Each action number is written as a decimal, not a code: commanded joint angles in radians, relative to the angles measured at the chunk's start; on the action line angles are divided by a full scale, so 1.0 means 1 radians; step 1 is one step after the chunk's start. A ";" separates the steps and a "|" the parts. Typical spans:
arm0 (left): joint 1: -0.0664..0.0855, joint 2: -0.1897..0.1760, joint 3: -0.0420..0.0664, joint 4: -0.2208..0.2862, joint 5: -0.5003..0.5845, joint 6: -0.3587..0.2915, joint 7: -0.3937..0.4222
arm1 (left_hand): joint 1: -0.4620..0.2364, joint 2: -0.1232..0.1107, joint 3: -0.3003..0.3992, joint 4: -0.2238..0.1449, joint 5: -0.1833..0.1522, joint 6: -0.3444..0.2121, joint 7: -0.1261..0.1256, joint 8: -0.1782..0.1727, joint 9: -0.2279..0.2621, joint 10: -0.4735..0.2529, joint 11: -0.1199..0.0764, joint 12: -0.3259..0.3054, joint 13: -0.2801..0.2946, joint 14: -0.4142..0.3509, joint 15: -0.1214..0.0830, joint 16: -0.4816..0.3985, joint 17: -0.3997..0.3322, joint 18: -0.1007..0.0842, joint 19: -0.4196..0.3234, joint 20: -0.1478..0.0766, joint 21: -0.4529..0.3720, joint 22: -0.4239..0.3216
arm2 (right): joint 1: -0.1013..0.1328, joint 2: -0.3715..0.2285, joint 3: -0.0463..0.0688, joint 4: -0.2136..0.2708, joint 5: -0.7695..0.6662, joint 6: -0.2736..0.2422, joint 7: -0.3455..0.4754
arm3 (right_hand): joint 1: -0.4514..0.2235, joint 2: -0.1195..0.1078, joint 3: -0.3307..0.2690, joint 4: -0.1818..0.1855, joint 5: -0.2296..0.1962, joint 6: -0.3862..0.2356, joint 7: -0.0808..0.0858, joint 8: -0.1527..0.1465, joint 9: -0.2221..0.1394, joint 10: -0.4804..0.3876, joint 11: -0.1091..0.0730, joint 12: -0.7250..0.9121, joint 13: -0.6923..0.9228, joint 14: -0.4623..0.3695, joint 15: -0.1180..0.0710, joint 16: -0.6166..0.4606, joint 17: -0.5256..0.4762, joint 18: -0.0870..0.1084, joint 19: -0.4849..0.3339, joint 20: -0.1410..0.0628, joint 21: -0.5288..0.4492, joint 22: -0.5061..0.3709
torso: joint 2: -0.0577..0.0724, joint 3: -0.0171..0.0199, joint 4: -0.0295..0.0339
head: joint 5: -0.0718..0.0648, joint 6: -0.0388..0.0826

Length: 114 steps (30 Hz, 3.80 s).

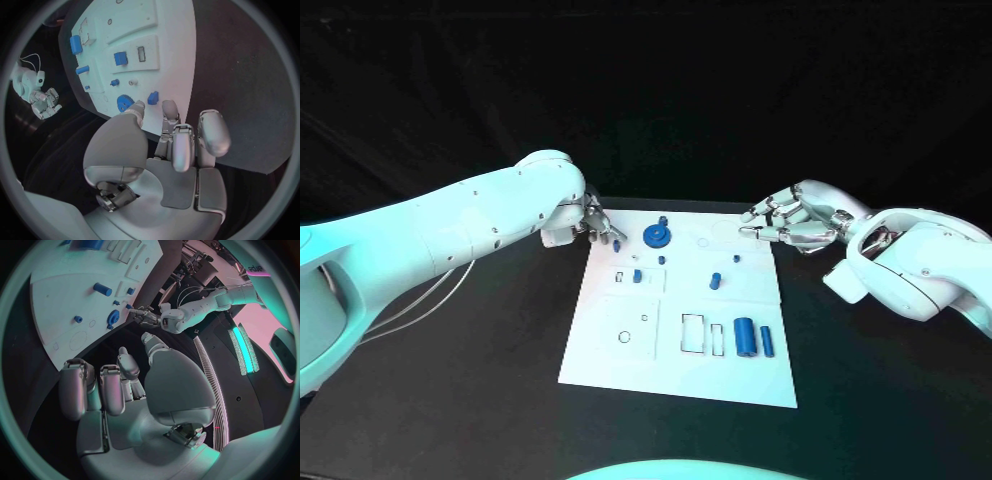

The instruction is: Assemble the parts on the task board

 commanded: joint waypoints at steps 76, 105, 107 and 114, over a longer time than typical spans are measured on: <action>-0.002 -0.017 -0.001 0.018 0.151 -0.024 0.026 | 0.185 -0.019 0.644 -0.211 0.007 -0.018 -0.001 0.097 0.015 0.042 -0.006 0.011 -0.029 0.078 -0.007 0.008 0.168 -0.013 0.018 -0.004 0.035 0.055 | -0.003 0.002 0.000 0.000 0.000 0.007 0.007 | 0.002 0.019 0.001 -0.001 0.016 -0.003 -0.004 0.008 -0.002 0.006 -0.002 0.007 0.002 0.069 -0.008 -0.003 0.123 0.011 0.007 -0.007 -0.007 0.063 | -0.001 0.0009 0.0008 | 0.008 -0.002; -0.085 -0.231 -0.003 0.411 -0.012 -0.246 0.099 | 0.127 -0.091 0.729 -0.262 0.004 0.034 -0.021 0.116 0.016 0.130 -0.026 0.073 0.064 0.079 -0.024 0.010 0.171 -0.024 0.044 -0.019 0.070 0.111 | -0.004 -0.015 0.000 0.006 0.002 0.001 0.011 | -0.001 0.020 -0.001 0.002 0.017 -0.002 -0.004 0.009 -0.003 0.005 -0.002 0.006 0.001 0.068 -0.008 -0.004 0.122 0.012 0.007 -0.008 -0.009 0.062 | -0.001 0.0008 0.0018 | 0.015 -0.010; -0.092 -0.231 -0.003 0.416 -0.028 -0.246 0.097 | 0.127 -0.092 0.729 -0.262 0.003 0.034 -0.021 0.116 0.016 0.132 -0.026 0.074 0.066 0.079 -0.024 0.010 0.171 -0.024 0.044 -0.019 0.070 0.112 | -0.004 -0.016 0.000 0.006 0.002 0.001 0.011 | -0.001 0.020 -0.001 0.002 0.017 -0.002 -0.004 0.009 -0.003 0.005 -0.002 0.006 0.001 0.068 -0.008 -0.004 0.122 0.012 0.007 -0.008 -0.009 0.062 | -0.001 0.0013 0.0010 | 0.015 -0.009; -0.103 -0.231 -0.004 0.425 -0.059 -0.235 0.082 | 0.126 -0.096 0.730 -0.264 0.003 0.037 -0.022 0.116 0.016 0.135 -0.027 0.076 0.069 0.079 -0.025 0.011 0.171 -0.025 0.046 -0.020 0.073 0.116 | -0.004 -0.017 0.000 0.007 0.001 0.000 0.013 | -0.001 0.020 -0.001 0.002 0.017 -0.002 -0.004 0.009 -0.003 0.005 -0.002 0.006 0.001 0.068 -0.008 -0.004 0.122 0.012 0.007 -0.008 -0.009 0.062 | -0.001 0.0018 0.0017 | 0.016 -0.011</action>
